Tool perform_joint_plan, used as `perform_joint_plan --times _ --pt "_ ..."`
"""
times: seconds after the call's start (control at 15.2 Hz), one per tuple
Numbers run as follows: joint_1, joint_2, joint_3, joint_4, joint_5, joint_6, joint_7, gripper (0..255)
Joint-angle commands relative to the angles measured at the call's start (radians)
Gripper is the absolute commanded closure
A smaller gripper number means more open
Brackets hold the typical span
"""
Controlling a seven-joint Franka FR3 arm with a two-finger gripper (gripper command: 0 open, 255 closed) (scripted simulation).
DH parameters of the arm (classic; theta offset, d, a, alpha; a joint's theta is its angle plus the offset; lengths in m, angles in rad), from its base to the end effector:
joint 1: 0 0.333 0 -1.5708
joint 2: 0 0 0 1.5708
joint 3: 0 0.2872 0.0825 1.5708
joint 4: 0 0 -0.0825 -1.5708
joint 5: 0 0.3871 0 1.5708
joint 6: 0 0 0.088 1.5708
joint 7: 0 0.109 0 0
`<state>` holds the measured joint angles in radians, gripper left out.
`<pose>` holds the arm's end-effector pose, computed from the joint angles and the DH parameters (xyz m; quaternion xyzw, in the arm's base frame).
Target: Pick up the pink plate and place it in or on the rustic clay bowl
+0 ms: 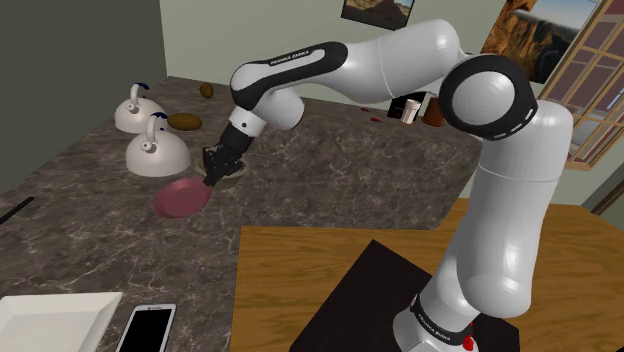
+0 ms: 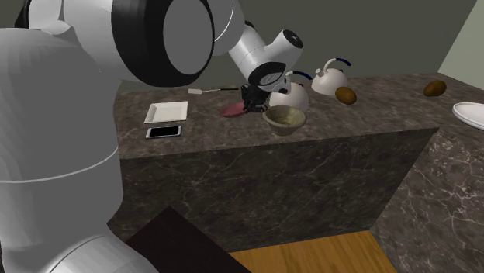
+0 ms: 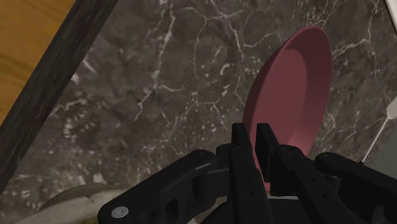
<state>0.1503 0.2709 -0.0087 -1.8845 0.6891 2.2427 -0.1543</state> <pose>0.6167 0.1078 0.3477 -0.9596 0.0575 -0.0430 0.2719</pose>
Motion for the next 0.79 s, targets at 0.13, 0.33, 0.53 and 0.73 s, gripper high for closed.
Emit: perform_joint_plan --times 0.13,0.33,0.53,0.73 --pt "0.0 -0.025 -0.005 0.018 -0.019 -0.037 0.028 255" --pt "0.0 -0.041 -0.009 0.035 -0.033 -0.064 0.05 255" --pt "-0.001 -0.055 -0.012 0.054 -0.047 -0.093 0.072 255" --pt "-0.001 -0.068 -0.014 0.075 -0.059 -0.122 0.093 255"
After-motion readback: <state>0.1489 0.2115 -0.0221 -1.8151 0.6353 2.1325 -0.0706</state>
